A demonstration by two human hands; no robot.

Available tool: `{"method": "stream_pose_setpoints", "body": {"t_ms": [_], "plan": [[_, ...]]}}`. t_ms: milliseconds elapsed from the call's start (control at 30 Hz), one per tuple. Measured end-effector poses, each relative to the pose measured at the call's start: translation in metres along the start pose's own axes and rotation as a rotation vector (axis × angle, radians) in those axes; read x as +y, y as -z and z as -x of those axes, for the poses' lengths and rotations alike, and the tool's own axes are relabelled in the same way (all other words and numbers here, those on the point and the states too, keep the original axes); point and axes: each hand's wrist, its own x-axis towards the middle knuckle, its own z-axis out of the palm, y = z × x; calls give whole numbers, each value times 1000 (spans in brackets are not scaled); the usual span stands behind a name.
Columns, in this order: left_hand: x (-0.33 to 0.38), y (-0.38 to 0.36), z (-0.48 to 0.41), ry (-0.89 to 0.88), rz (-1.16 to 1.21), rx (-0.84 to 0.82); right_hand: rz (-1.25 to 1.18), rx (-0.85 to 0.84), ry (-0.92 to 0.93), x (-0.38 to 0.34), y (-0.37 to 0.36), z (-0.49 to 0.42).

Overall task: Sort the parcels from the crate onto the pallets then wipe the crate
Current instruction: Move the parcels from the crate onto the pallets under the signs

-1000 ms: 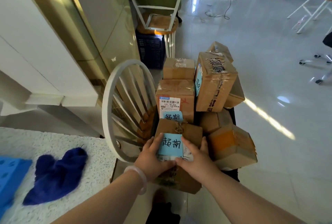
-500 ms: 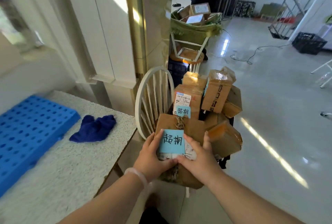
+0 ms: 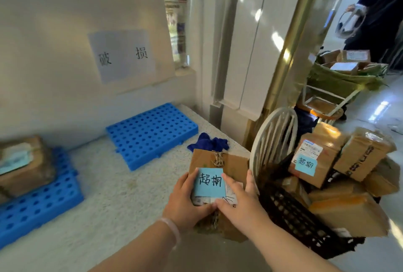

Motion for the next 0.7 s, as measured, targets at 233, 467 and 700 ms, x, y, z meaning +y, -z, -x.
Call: {"method": "stream_pose_setpoints", "body": {"t_ms": [233,467,700], "plan": [[-80,121,42,127,11,205,20,-140,172,-128,-85,-13],[-184,254,112,296,-18,368,18,-316,343,-265,-216,-6],[-265,332,177,433,1,496,64,-478,437,-359,-311,13]]}}
